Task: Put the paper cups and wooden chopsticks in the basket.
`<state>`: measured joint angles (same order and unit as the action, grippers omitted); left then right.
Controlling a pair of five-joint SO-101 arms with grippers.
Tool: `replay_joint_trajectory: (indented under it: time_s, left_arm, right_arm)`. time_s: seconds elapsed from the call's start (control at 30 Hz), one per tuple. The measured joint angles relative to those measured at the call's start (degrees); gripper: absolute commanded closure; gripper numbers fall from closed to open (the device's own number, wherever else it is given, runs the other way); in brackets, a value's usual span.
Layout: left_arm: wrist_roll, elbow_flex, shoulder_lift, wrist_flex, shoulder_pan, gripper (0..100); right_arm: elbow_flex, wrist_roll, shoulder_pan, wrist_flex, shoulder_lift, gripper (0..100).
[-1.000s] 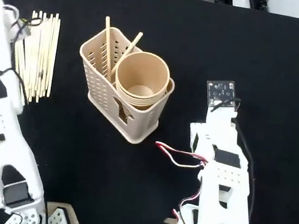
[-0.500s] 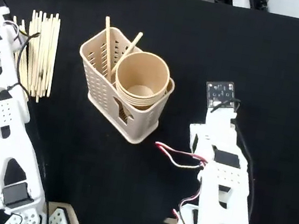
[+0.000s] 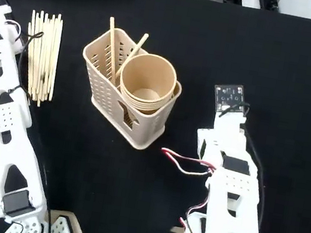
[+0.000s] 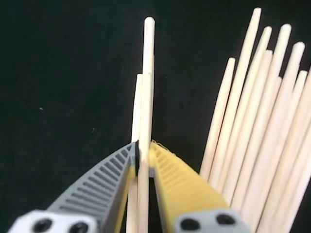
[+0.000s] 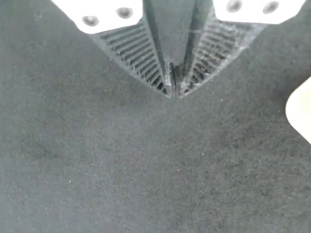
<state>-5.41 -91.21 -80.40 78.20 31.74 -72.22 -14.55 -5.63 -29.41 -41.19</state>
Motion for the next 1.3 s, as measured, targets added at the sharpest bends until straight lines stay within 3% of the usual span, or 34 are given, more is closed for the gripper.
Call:
replay_joint_trajectory:
  time_s: [0.33,0.77,1.3]
  left_arm:
    - [-0.2,-2.2,3.5,9.4,0.1,97]
    - [-0.2,-2.2,21.9,21.5,0.1,97]
    - [4.7,1.1,42.5,22.7,-1.2,97]
  right_arm:
    - [0.0,0.0,0.0,0.0,0.0,98.5]
    - [0.0,0.0,0.0,0.0,0.0,98.5]
    - [0.0,0.0,0.0,0.0,0.0,98.5]
